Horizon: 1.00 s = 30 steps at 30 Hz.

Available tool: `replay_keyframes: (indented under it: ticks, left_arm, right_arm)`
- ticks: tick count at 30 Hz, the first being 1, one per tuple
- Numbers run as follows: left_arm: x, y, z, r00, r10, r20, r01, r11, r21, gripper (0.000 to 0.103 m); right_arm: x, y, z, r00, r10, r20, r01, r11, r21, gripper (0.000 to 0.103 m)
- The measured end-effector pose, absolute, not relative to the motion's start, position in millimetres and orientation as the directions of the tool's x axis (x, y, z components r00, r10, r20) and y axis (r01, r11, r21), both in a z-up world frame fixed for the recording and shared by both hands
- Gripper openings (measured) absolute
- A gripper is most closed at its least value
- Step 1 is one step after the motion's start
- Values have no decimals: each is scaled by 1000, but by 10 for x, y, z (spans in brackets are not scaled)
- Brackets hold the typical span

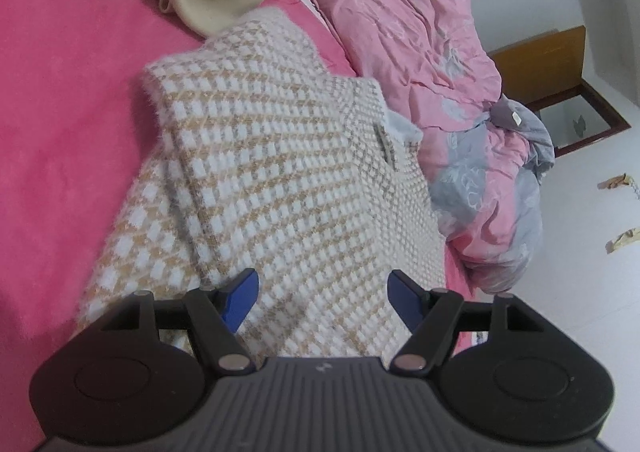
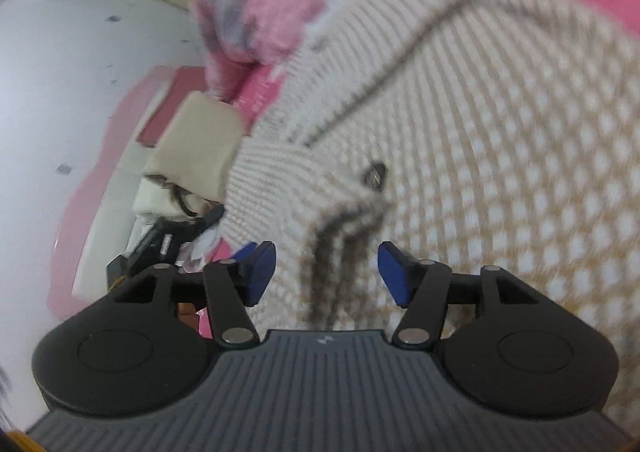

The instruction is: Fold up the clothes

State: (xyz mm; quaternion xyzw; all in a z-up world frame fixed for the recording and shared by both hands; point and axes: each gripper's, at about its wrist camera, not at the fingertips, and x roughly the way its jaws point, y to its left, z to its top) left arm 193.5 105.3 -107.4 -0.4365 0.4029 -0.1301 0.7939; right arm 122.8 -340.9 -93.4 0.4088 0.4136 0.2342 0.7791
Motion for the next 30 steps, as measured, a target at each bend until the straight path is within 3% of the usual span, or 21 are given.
replay_keyframes:
  ticks: [5, 9, 10, 11, 12, 13, 14, 16, 18, 25, 30]
  left_arm:
    - [1968, 1058, -1103, 641, -563, -521, -158, 567, -808, 72]
    - [1956, 1048, -1072, 650, -555, -519, -149, 577, -803, 72]
    - [1941, 1055, -1049, 663, -546, -512, -144, 578, -803, 72]
    - [1916, 1071, -1011, 687, -530, -496, -138, 575, -806, 72]
    - [1884, 1103, -965, 718, -510, -473, -127, 573, -810, 72]
    - [1841, 1153, -907, 757, -483, -440, -109, 571, -814, 72]
    - [1798, 1203, -849, 792, -456, -406, -91, 569, -817, 72]
    - [1723, 1308, -756, 850, -398, -344, -70, 563, -823, 72]
    - [1691, 1430, -760, 878, -342, -336, -110, 539, -835, 72]
    - [1732, 1656, -1004, 856, -226, -465, -319, 477, -819, 71]
    - [1843, 1605, -999, 833, -180, -522, -351, 559, -752, 71]
  right_arm:
    - [1369, -3180, -974, 524, 738, -425, -22, 510, 860, 64]
    - [1496, -2962, -951, 528, 723, -445, -31, 540, 841, 64]
    - [1517, -2917, -925, 537, 712, -452, -40, 556, 830, 57]
    - [1538, -2881, -882, 547, 700, -459, -54, 577, 815, 36]
    - [1562, -2846, -830, 557, 688, -465, -69, 597, 800, 25]
    - [1590, -2818, -757, 566, 678, -469, -88, 616, 783, 15]
    - [1619, -2793, -671, 578, 668, -469, -113, 635, 764, 12]
    - [1690, -2752, -426, 615, 649, -447, -191, 673, 714, 10]
    - [1815, -2691, -109, 654, 619, -436, -261, 725, 638, 10]
    - [2428, -2714, 773, 781, 478, -401, -361, 871, 334, 9]
    - [2856, -3111, 856, 829, 399, -393, -299, 909, 291, 8]
